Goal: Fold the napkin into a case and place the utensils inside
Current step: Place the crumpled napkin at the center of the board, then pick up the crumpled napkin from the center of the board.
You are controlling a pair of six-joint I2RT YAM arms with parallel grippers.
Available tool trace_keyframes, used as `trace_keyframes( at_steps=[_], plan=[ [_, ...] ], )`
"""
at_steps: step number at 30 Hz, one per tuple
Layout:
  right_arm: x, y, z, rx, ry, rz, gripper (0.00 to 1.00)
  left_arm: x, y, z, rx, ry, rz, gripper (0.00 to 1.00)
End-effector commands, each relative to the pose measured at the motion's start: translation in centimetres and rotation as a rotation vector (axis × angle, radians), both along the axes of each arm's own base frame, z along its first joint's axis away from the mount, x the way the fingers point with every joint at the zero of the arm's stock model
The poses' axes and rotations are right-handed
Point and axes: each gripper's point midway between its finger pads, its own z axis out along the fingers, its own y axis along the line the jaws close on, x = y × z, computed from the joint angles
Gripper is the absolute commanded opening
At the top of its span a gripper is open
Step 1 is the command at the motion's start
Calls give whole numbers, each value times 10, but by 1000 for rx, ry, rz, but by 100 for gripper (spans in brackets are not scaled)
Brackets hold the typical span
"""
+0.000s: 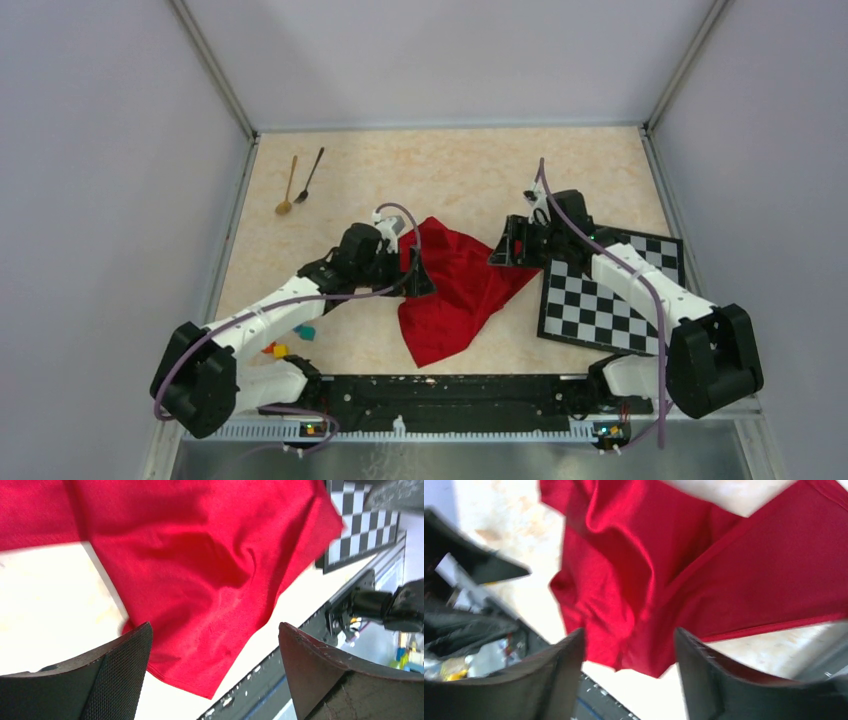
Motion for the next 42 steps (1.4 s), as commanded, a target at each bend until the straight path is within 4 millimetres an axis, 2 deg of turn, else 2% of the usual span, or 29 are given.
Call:
trace_keyframes(
  at_steps=[1,3,5,8,13,18,20,24,31,37,38,42],
  plan=[
    [11,-40,-13,-229,-60,-109,75,-35,-9,0,12,52,-70,99],
    [21,-52,-17,-292,-69,-180,80,-46,-9,-11,122,22,-66,99],
    [27,-53,-21,-293,-49,-212,80,-62,-8,-27,240,17,-72,99],
    [34,-49,-29,-274,5,-259,80,-81,-11,-47,361,-5,-115,99],
    [52,-61,-44,-340,15,-337,75,-113,-25,-74,486,-52,-235,96],
    [78,-78,-49,-515,48,-426,70,-123,-29,-88,564,-57,-258,93],
    [85,-79,-53,-545,85,-464,69,-127,-31,-91,561,-50,-265,92],
    [105,-67,-54,-546,83,-516,69,-130,-27,-91,549,-43,-258,92],
    [132,-42,-69,-564,88,-550,64,-133,-21,-76,482,-51,-229,98],
    [129,-55,-101,-677,96,-595,58,-135,-17,-67,470,-59,-229,99],
    [128,-56,-107,-680,98,-600,55,-134,-16,-66,470,-63,-232,99],
    [119,-60,-121,-674,113,-613,29,-134,-15,-71,506,-71,-258,99]
  ],
)
